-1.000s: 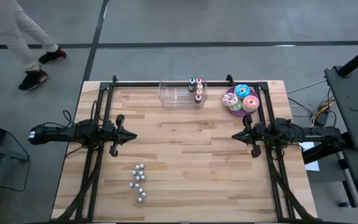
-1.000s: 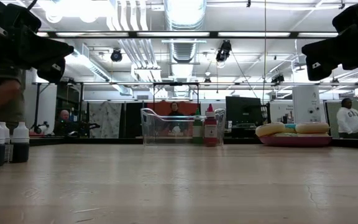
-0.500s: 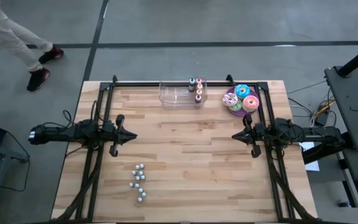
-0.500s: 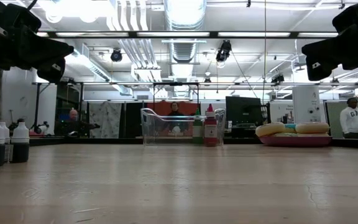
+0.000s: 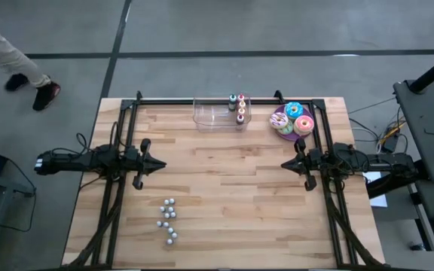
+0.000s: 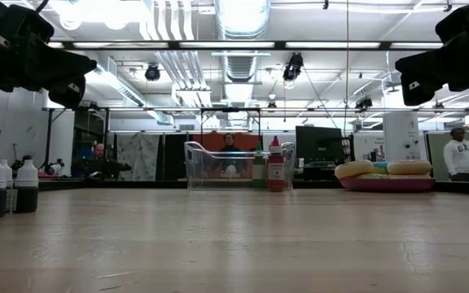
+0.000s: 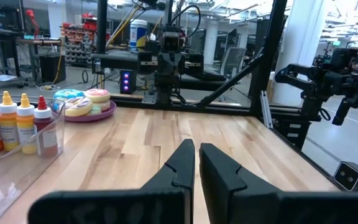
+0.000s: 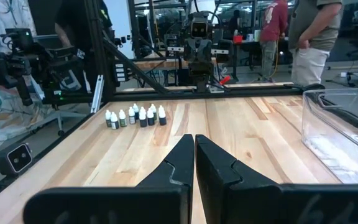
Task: Pick & Place food coloring
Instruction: Put the small purple food coloring bottle into the transparent bin
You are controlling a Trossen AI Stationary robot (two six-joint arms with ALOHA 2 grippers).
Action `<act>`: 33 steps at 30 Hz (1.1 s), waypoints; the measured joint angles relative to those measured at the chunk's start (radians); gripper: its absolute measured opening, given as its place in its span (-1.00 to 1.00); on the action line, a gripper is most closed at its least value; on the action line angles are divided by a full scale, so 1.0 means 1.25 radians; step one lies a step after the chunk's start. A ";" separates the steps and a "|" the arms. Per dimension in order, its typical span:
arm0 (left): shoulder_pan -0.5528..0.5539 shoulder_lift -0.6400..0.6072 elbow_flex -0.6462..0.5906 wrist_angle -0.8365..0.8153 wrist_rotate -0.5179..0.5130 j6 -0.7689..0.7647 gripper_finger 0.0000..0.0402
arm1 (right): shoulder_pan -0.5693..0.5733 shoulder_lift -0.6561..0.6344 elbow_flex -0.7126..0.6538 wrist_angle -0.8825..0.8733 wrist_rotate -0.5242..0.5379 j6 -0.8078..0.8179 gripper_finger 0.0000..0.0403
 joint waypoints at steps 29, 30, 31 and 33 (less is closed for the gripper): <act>0.000 0.000 0.000 0.113 -0.003 -0.082 -1.00 | 0.000 0.000 0.001 -0.001 0.000 -0.004 -0.96; 0.000 0.000 0.000 0.121 -0.006 -0.110 -1.00 | 0.000 0.000 0.001 -0.001 0.000 -0.004 -0.96; 0.000 0.000 0.000 0.130 -0.009 -0.146 -1.00 | 0.000 0.000 0.001 -0.001 -0.001 -0.004 -0.96; 0.000 0.000 0.000 0.150 -0.018 -0.211 -1.00 | 0.000 0.000 0.001 -0.001 0.000 -0.004 -0.96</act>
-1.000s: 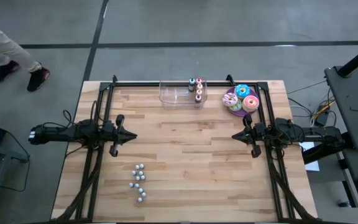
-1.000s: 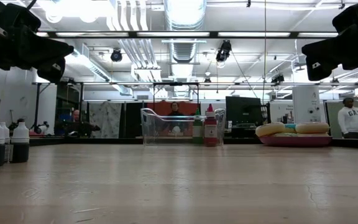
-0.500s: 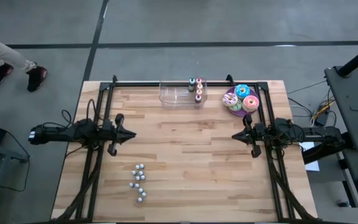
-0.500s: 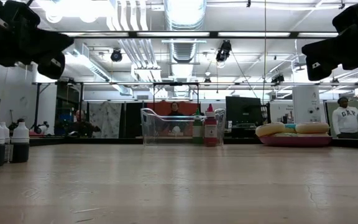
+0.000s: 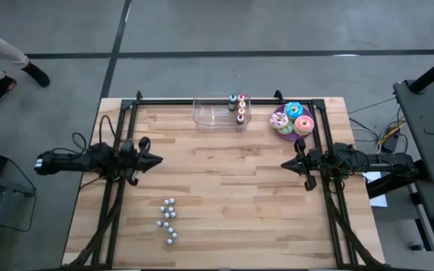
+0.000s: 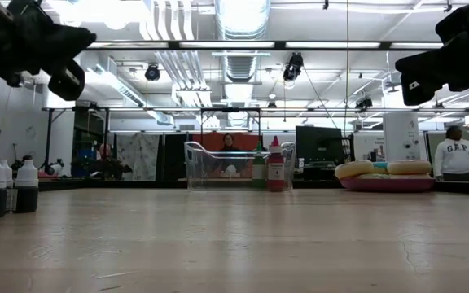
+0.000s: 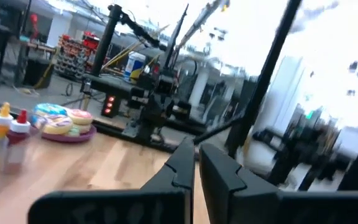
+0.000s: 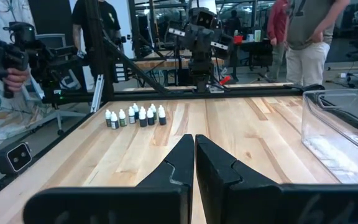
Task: Pick & Place food coloring
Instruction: Put the small purple food coloring bottle into the transparent bin
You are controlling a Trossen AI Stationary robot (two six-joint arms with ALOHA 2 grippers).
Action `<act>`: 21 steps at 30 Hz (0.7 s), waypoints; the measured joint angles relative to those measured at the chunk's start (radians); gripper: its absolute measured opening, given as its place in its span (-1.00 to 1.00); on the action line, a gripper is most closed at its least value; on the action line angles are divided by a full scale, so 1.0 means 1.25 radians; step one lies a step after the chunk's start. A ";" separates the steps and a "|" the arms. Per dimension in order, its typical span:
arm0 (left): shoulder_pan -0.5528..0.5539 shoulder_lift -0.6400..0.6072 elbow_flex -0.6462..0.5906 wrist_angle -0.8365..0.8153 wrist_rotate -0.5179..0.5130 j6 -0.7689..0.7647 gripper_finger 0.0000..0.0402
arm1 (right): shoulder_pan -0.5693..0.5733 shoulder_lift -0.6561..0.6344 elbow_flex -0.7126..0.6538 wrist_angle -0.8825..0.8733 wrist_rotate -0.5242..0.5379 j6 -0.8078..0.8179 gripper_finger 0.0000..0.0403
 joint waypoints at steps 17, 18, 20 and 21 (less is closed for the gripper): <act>0.000 0.000 0.000 0.064 -0.015 -0.145 -1.00 | 0.000 0.000 0.000 0.000 0.000 -0.001 -0.96; 0.000 0.000 0.000 0.064 -0.015 -0.145 -1.00 | 0.000 0.000 0.000 0.000 0.000 -0.001 -0.96; 0.000 0.000 0.000 0.064 -0.015 -0.145 -1.00 | 0.000 0.000 0.000 0.000 0.000 -0.001 -0.96; 0.000 0.000 0.000 0.064 -0.015 -0.146 -1.00 | 0.000 0.000 0.000 0.000 0.000 -0.001 -0.96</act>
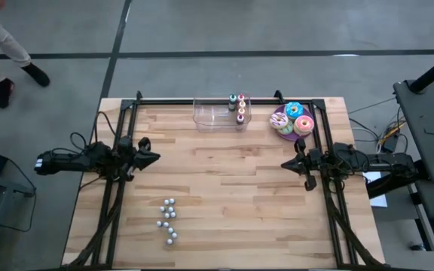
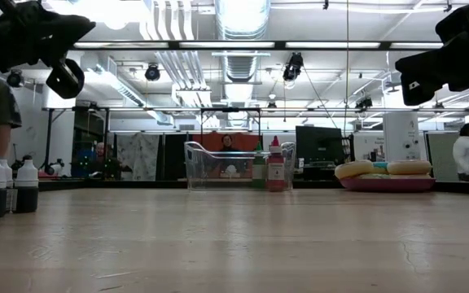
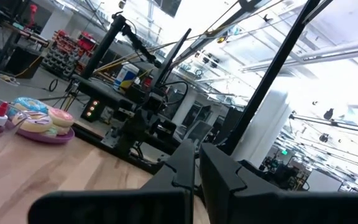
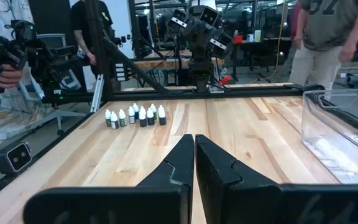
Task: Pick & Place food coloring
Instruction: Put the small purple food coloring bottle into the transparent bin
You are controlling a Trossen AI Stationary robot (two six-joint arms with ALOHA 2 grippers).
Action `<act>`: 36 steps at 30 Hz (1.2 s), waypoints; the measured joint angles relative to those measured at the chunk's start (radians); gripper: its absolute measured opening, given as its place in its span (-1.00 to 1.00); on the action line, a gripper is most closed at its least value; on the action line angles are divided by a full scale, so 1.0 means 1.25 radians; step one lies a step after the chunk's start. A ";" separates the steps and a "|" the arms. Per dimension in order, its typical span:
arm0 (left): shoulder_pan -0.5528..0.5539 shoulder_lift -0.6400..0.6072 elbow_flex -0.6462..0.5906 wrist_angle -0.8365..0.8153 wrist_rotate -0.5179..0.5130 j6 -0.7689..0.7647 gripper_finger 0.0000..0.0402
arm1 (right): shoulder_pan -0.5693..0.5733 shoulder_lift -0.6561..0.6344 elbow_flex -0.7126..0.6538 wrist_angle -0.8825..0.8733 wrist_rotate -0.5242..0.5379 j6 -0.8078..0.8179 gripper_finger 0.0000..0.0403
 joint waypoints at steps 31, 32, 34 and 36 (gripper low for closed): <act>0.000 0.077 0.275 0.090 -0.011 0.082 -1.00 | 0.000 0.000 0.000 0.000 0.000 0.000 -0.96; 0.000 0.095 0.292 0.072 -0.015 0.082 -1.00 | 0.000 0.000 0.000 0.000 0.000 0.000 -0.96; 0.000 0.134 0.331 0.036 -0.020 0.085 -1.00 | 0.000 0.000 0.000 0.000 0.000 0.000 -0.96; 0.000 0.173 0.373 -0.002 -0.024 0.095 -0.99 | 0.000 0.000 0.000 0.000 0.000 0.000 -0.96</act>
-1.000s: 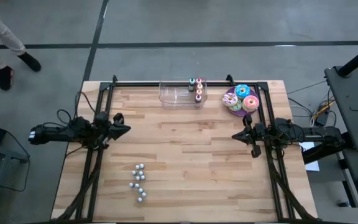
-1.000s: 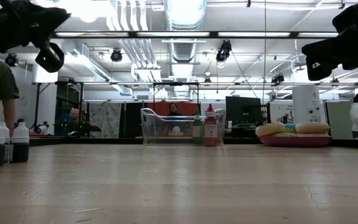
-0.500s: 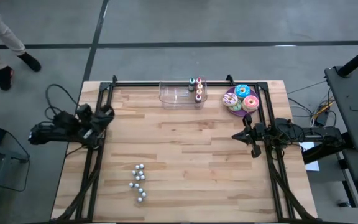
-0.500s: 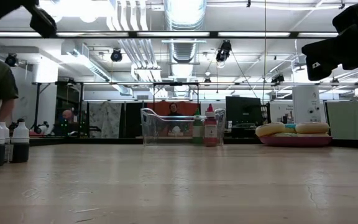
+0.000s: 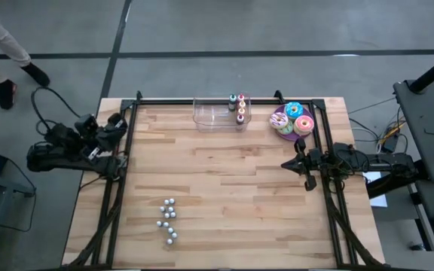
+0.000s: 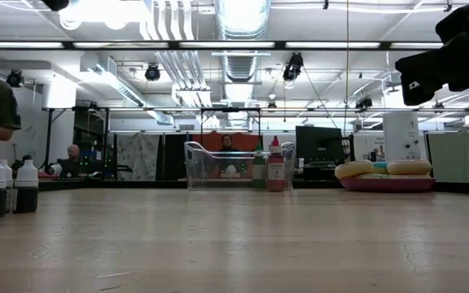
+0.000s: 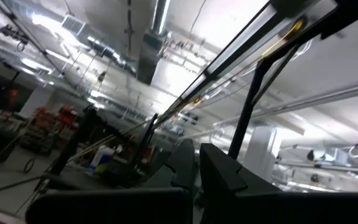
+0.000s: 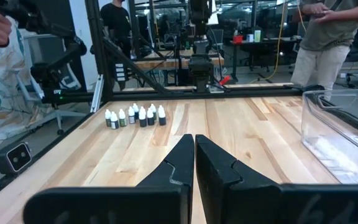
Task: Pick & Place food coloring
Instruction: Put the small purple food coloring bottle into the transparent bin
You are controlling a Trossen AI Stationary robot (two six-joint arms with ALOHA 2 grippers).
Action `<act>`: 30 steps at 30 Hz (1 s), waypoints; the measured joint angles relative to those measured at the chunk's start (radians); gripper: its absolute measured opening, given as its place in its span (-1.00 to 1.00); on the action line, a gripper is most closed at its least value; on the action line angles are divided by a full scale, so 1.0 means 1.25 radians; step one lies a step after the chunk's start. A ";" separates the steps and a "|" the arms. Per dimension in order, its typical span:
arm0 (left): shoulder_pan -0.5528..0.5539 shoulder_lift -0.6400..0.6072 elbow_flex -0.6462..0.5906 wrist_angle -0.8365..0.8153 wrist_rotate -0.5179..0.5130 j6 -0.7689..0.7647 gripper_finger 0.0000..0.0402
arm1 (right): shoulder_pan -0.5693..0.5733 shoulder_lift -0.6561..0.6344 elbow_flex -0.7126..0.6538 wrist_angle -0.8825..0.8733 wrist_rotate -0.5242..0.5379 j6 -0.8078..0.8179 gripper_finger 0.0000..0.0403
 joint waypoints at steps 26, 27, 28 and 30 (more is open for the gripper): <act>0.000 0.464 0.546 -0.584 -0.005 0.075 0.02 | 0.000 0.000 0.000 0.000 0.000 0.000 -0.96; 0.000 0.483 0.569 -0.611 -0.004 0.077 0.02 | 0.000 0.000 0.000 0.000 0.000 0.000 -0.96; 0.000 0.499 0.592 -0.641 -0.002 0.078 0.02 | 0.000 0.000 0.000 0.000 0.000 0.000 -0.96; 0.000 0.531 0.636 -0.696 0.002 0.083 0.02 | 0.000 0.000 0.000 0.000 0.000 0.000 -0.96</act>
